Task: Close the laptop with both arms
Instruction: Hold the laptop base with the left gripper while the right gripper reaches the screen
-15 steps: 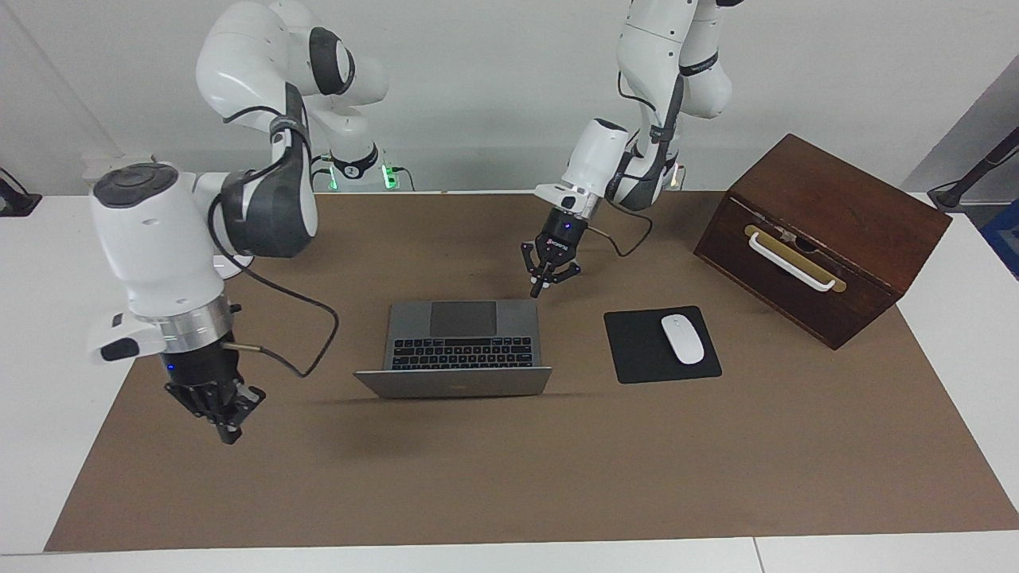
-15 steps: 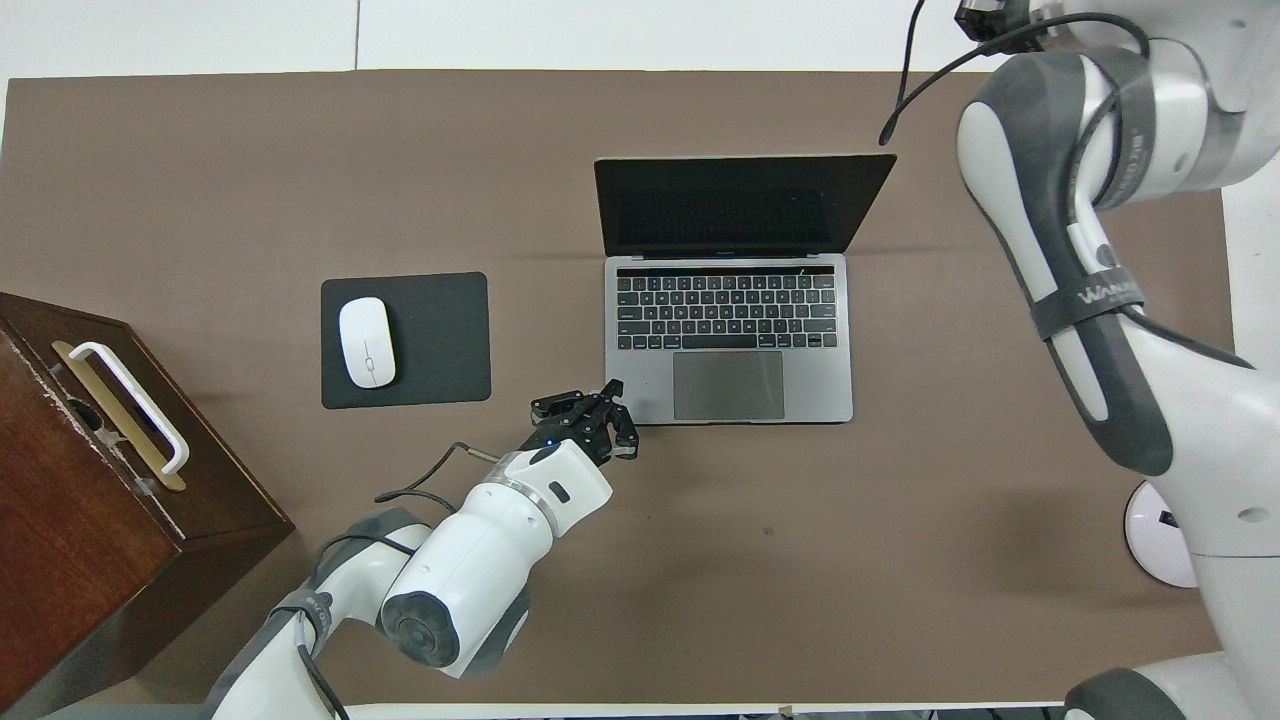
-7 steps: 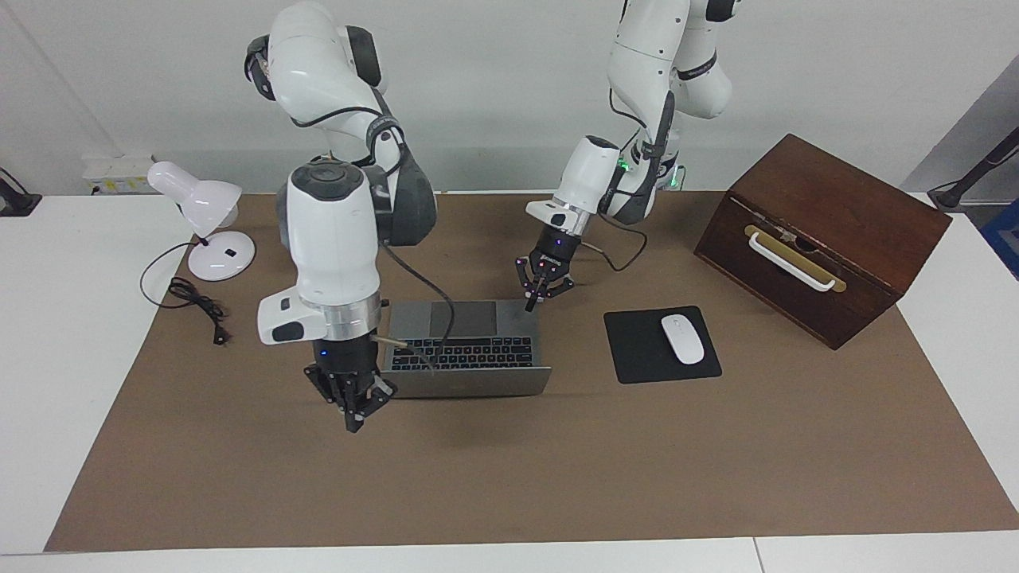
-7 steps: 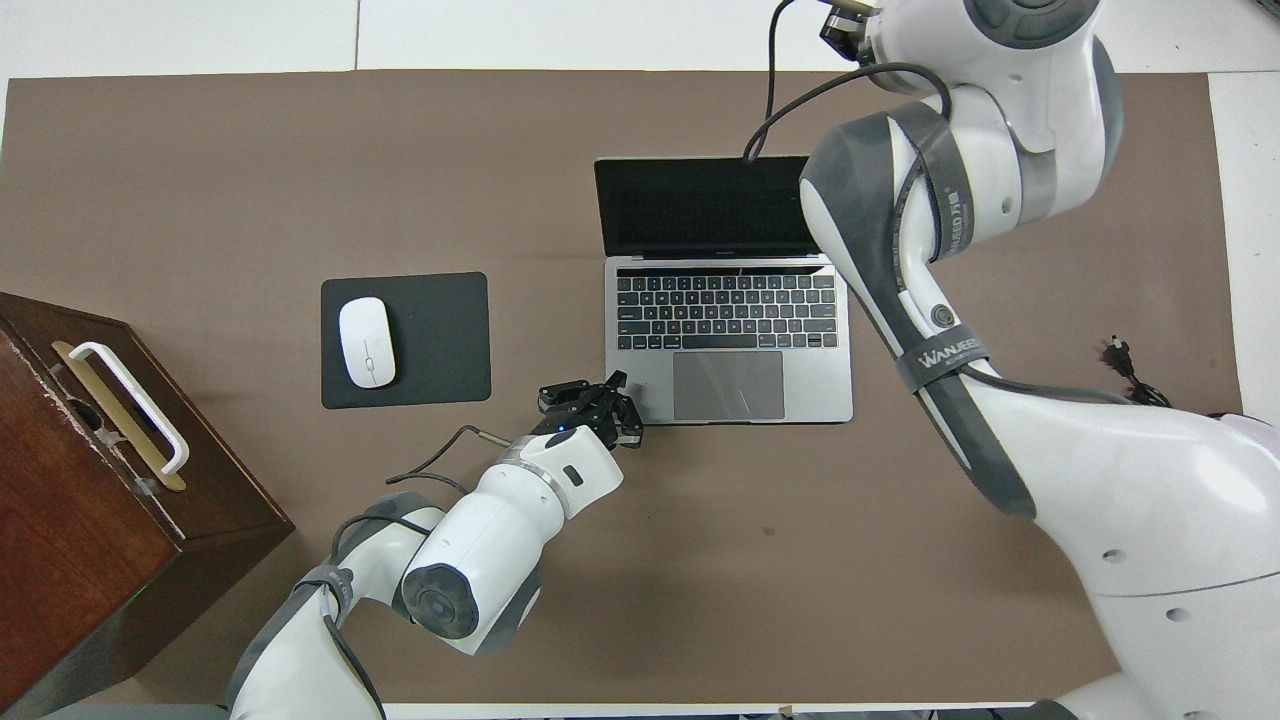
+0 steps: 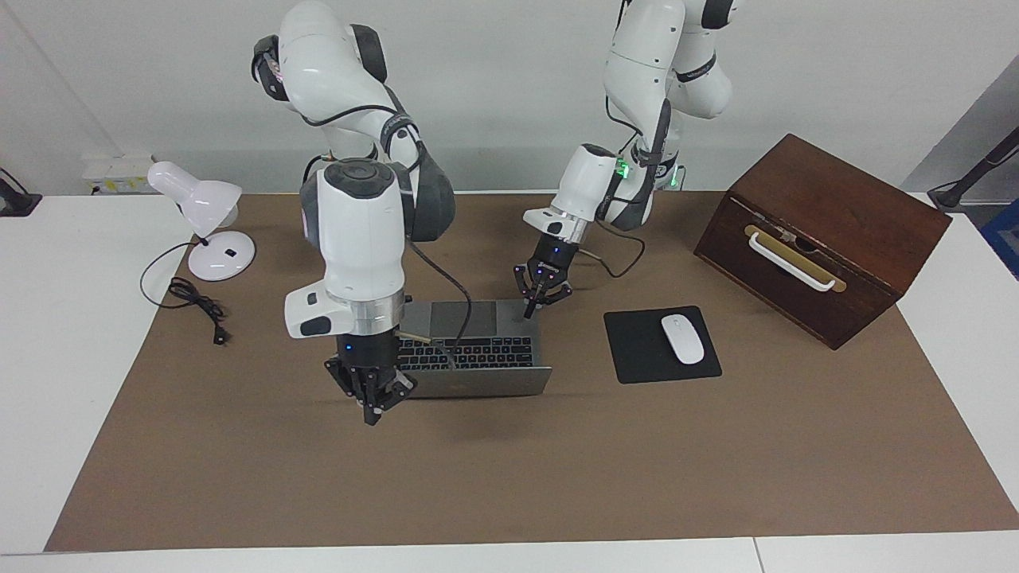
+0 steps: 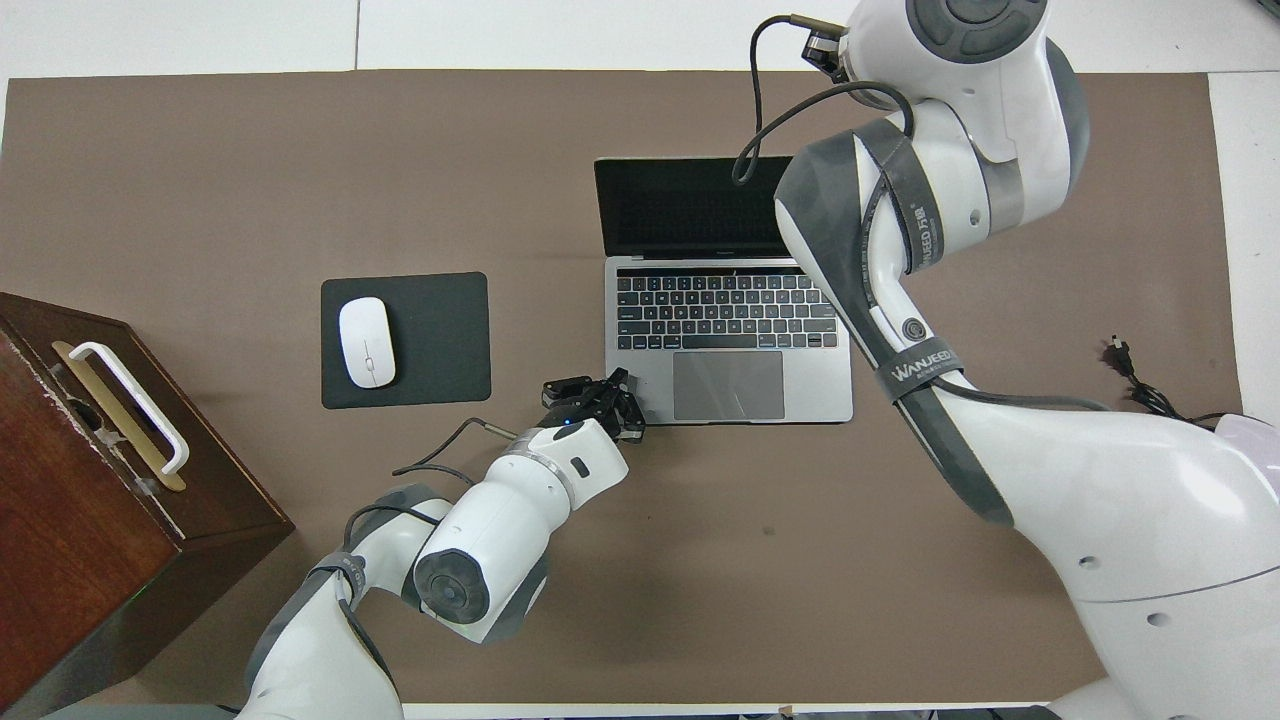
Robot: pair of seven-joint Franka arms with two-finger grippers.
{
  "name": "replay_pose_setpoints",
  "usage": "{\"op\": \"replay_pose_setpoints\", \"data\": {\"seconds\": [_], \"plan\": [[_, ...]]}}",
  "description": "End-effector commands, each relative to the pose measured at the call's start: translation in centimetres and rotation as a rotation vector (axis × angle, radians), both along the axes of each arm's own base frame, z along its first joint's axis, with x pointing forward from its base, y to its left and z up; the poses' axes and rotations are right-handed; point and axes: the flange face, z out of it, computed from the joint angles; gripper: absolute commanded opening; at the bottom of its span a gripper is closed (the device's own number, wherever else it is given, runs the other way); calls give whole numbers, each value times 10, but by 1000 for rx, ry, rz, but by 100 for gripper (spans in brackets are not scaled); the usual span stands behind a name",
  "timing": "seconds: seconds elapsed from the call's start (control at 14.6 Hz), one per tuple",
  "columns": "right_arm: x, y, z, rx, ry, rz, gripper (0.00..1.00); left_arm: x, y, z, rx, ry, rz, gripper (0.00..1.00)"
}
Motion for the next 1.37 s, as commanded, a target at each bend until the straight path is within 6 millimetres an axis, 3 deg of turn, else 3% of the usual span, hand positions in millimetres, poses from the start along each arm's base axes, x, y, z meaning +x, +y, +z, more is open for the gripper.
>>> {"op": "replay_pose_setpoints", "data": {"seconds": [0.0, 0.14, 0.62, 0.96, 1.3], "plan": [[-18, 11, -1, -87, 30, 124, 0, 5, 0, -5, 19, -30, -29, 0], [-30, 28, -4, -143, 55, 235, 0, 5, 1, -7, 37, -38, -46, 0], [-36, 32, -10, -31, 102, 210, 0, 1, 6, -21, 92, -42, -96, 0], [-40, 30, -16, 137, 168, 71, 0, 1, 11, -28, 131, -52, -130, 0], [-50, 5, -21, 262, 346, -9, 0, -2, 13, -32, 146, -48, -143, 0]]}}
